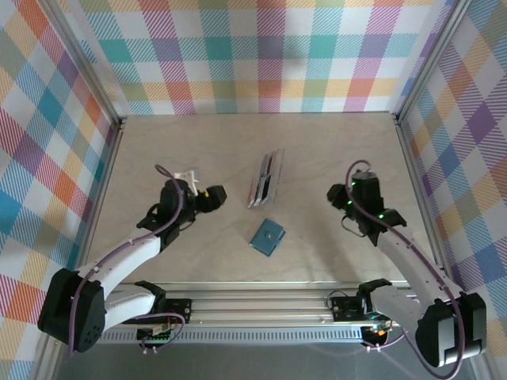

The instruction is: Put the credit cards into the card holder

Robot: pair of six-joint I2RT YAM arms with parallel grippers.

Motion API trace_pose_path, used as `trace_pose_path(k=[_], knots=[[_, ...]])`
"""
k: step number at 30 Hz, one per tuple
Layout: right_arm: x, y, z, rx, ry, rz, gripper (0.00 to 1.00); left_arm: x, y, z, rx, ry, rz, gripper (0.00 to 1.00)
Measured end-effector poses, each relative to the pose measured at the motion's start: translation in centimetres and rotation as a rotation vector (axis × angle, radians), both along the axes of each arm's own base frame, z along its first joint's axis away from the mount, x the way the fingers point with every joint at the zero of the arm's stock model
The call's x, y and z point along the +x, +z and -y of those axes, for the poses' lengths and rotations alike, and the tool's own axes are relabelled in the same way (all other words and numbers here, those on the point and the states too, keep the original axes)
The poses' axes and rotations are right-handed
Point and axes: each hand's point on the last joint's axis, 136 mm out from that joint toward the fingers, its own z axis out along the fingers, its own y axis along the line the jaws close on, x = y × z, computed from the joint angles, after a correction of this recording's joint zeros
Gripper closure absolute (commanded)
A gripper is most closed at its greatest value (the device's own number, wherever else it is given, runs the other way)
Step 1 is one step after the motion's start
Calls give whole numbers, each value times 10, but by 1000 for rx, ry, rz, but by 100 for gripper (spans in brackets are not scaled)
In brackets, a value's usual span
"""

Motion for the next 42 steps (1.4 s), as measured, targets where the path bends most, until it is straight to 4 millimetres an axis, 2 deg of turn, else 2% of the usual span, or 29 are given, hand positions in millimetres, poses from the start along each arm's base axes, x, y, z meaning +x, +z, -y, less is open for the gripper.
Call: trace_pose_path(k=[5,7,9,13,20,31,38,42], knots=[[-37,-34,-58,-28,224,-125,83,-34,-34,41,-7,-130,-94,88],[-54,-53,-73,-41,295,-180,85,-44,-51,58,-2,-184,-140,100],[-68,-68,-84,-55,354,-231,85,-51,-65,69,11,-218,-176,100],[-82,-89,-106,-85,442,-295,88,-63,-90,87,32,-270,-228,100],[-95,-117,-132,-112,536,-366,88,-78,-106,104,55,-326,-245,100],[-71,-120,-158,-141,580,-347,85,-86,-118,110,98,-322,-221,100],[-57,-118,-164,-184,581,-324,82,-111,-121,117,85,-324,-194,100],[-58,-110,-171,-222,605,-289,78,-125,-117,106,80,-303,-215,100]])
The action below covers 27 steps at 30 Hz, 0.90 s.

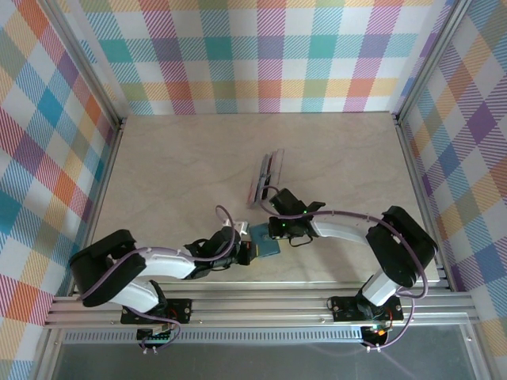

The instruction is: Put the credit cards into the card holder

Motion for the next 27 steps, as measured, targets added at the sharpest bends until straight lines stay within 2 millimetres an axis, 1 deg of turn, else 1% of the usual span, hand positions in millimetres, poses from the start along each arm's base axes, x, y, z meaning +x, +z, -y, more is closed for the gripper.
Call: trace_pose_path(k=[3,6,9,12,15,18,23,27], knots=[[-6,10,-3,-17,29,36,73,-1,11,-11,12,36,0,100],[-14,25,-6,-20,69,70,69,7,35,-16,-26,67,8,100],[-20,36,-12,-8,105,88,65,23,53,-19,-72,106,-3,100],[-25,37,-15,-6,132,88,65,37,58,-19,-98,127,-31,100],[-30,36,-17,-6,152,80,65,50,49,-16,-103,135,-88,100],[-33,36,-18,-8,163,78,65,56,38,-10,-98,125,-138,100],[-35,33,-23,-22,196,69,62,59,24,2,-94,97,-180,100],[-33,28,-31,-35,210,58,61,62,5,4,-74,97,-211,100]])
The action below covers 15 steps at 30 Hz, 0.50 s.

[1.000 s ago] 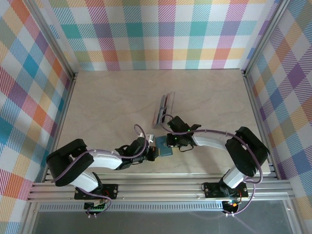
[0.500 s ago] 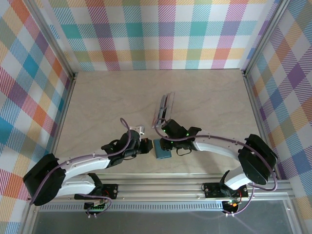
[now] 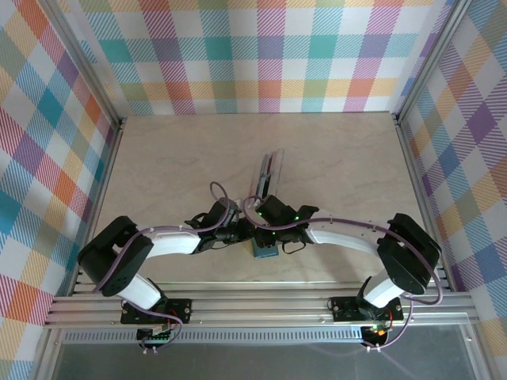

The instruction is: Put the credit cards into the card holder

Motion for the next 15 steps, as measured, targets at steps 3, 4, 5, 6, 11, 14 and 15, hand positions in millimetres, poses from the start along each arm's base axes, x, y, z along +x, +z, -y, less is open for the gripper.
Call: trace_pose_path(k=[3,4,5,6,11,14,15], knots=[[2,-7,-2,-21,5,-6,61,2,-8,3,-8,-2,-6,100],[3,-10,-3,-31,8,-7,60,4,-8,4,-15,-2,0,100],[4,-12,-2,-38,9,-8,60,3,-9,4,-17,-2,3,100],[4,-13,-2,-44,10,-7,60,4,-9,4,-23,0,6,100],[5,-21,-1,-74,12,-17,58,2,-12,0,-42,7,31,100],[6,-32,1,-108,8,-21,58,0,-11,-5,-39,18,43,100],[6,-34,1,-115,9,-18,58,0,-11,-6,-38,19,45,100]])
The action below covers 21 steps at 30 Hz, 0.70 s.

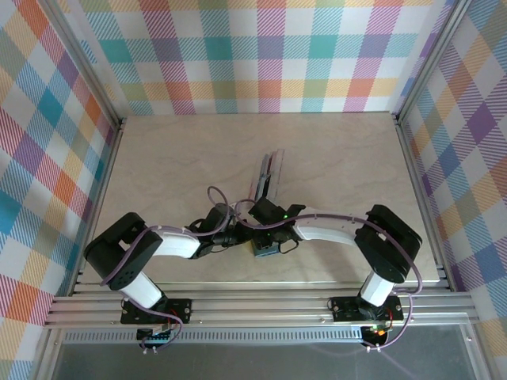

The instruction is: Put the credit cards into the card holder

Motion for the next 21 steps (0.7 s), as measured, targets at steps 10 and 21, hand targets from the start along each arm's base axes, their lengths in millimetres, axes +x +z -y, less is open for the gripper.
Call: trace_pose_path(k=[10,21], knots=[[2,-4,0,-48,3,64,62,0,-3,-2,7,1,-2,100],[14,-2,2,-114,-7,191,100,6,-2,1,-4,9,16,100]])
